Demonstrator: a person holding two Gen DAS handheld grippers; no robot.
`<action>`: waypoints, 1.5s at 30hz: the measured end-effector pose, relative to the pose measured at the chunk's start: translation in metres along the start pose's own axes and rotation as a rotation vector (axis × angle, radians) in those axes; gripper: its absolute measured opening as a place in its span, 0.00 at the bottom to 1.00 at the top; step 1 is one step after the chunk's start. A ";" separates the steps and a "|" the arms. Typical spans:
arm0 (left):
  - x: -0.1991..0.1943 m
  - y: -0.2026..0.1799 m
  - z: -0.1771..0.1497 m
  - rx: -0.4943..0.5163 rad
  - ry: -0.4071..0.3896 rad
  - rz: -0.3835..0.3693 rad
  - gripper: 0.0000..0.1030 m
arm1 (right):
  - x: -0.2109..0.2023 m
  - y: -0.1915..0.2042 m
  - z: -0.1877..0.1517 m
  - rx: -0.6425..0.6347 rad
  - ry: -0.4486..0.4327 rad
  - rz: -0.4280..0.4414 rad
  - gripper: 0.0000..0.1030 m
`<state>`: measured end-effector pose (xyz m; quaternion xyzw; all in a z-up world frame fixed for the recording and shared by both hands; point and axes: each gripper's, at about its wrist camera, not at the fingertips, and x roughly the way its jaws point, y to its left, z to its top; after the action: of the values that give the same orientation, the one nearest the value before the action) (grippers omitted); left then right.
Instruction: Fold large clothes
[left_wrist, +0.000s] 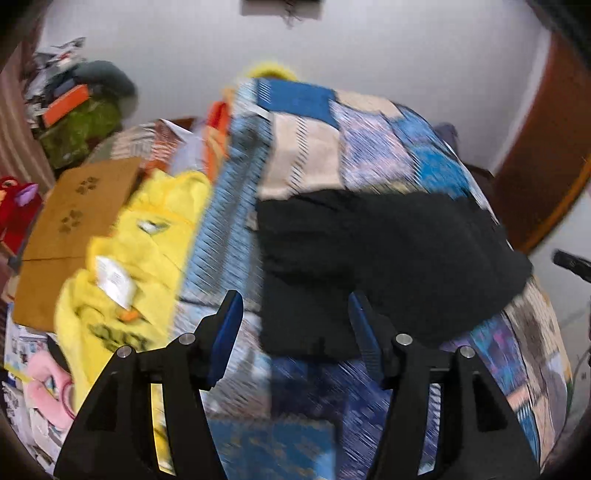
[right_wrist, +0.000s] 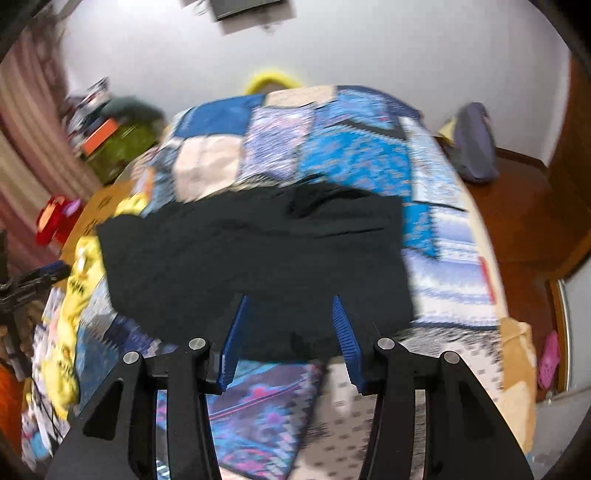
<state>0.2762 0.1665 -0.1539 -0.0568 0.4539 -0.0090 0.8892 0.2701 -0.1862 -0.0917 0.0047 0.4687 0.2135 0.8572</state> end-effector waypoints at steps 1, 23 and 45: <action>0.004 -0.010 -0.007 0.012 0.014 -0.023 0.57 | 0.005 0.010 -0.003 -0.012 0.005 0.013 0.42; 0.113 -0.097 0.043 0.097 0.005 -0.030 0.51 | 0.116 0.042 0.026 -0.046 0.043 -0.024 0.57; 0.084 -0.073 0.027 -0.001 -0.018 0.007 0.57 | 0.084 0.039 0.019 -0.016 0.056 -0.038 0.66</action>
<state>0.3503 0.0904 -0.1980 -0.0555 0.4461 -0.0051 0.8932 0.3107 -0.1158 -0.1404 -0.0171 0.4907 0.2009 0.8477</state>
